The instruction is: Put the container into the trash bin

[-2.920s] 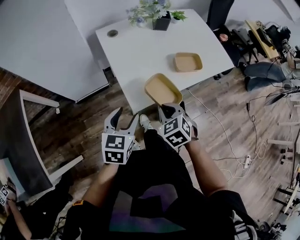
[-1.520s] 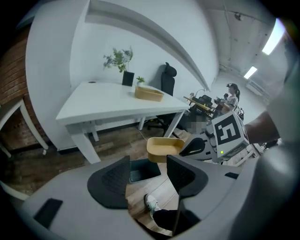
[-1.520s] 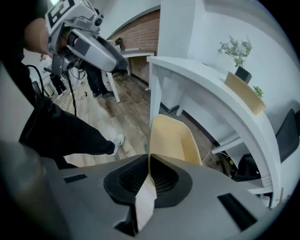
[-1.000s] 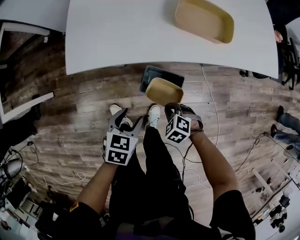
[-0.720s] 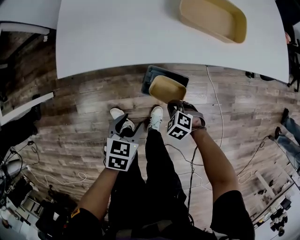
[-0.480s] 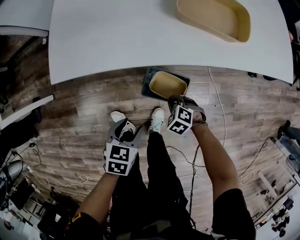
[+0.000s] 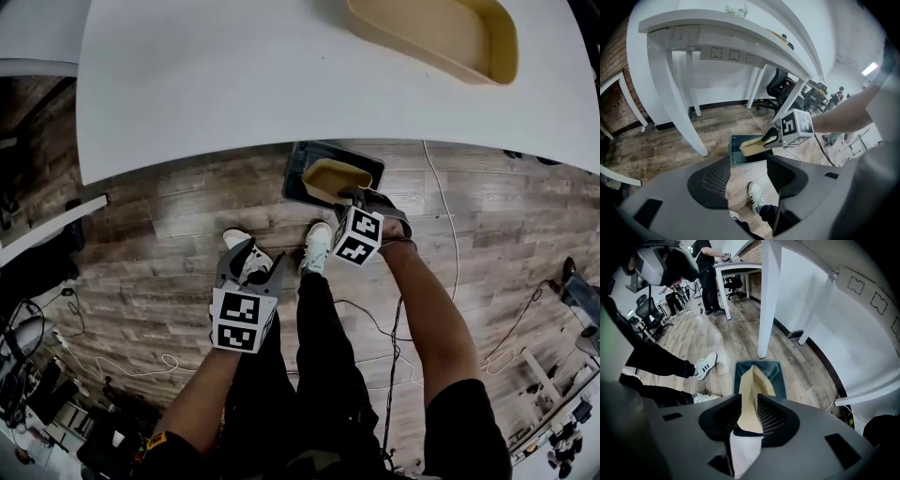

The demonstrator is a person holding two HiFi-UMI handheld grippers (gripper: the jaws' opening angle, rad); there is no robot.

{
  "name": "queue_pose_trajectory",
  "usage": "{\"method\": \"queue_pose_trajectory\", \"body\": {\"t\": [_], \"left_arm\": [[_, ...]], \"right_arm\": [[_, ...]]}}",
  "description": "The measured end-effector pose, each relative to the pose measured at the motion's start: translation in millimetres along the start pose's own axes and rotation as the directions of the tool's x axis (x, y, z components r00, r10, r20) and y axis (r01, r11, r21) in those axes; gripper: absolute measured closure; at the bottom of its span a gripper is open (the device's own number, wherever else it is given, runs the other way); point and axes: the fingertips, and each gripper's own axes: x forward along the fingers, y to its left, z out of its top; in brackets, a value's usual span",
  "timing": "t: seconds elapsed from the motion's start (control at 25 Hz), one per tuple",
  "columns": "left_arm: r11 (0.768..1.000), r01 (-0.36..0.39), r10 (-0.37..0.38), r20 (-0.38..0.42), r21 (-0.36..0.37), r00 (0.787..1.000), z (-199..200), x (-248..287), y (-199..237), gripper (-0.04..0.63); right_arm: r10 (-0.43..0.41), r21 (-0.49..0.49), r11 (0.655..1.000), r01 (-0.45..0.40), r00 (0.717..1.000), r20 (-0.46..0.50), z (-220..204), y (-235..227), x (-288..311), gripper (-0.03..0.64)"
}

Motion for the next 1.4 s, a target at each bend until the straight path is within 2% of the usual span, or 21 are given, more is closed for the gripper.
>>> {"method": "queue_pose_trajectory", "body": {"t": [0.08,0.28,0.4,0.56,0.72,0.88,1.08,1.2,1.4], "left_arm": [[1.000,0.001,-0.001,0.000,-0.010,1.000,2,4,-1,0.364],[1.000,0.002,-0.002,0.012,-0.003,1.000,15,-12,-5,0.364],[1.000,0.007,-0.007,0.028,-0.003,1.000,30,-30,-10,0.364],[1.000,0.015,-0.015,0.066,0.000,0.998,57,-57,-20,0.364],[0.999,0.026,-0.029,0.122,0.023,0.992,92,-88,-34,0.367],[0.999,0.018,-0.028,0.200,0.051,0.979,127,-121,-46,0.413],[0.996,-0.006,-0.021,0.312,0.085,0.950,163,-176,-63,0.516],[0.994,-0.035,-0.009,0.379,0.108,0.925,185,-213,-72,0.545],[0.988,-0.078,0.004,0.482,0.134,0.876,215,-268,-84,0.564]], "right_arm": [[0.012,0.032,0.999,-0.012,1.000,-0.007,-6,3,-1,0.482],[0.019,0.108,0.994,-0.021,1.000,0.020,-11,20,-27,0.482],[0.009,0.211,0.977,-0.022,0.998,0.061,-9,25,-59,0.489],[-0.053,0.380,0.925,-0.008,0.987,0.151,6,23,-116,0.503],[-0.164,0.513,0.858,0.023,0.959,0.230,29,9,-184,0.515],[-0.297,0.596,0.799,0.076,0.912,0.283,54,-10,-257,0.522],[-0.444,0.666,0.735,0.123,0.831,0.336,82,-17,-354,0.526],[-0.513,0.685,0.714,0.144,0.774,0.371,97,-18,-410,0.531],[-0.593,0.691,0.700,0.179,0.686,0.423,120,-17,-484,0.538]]}}
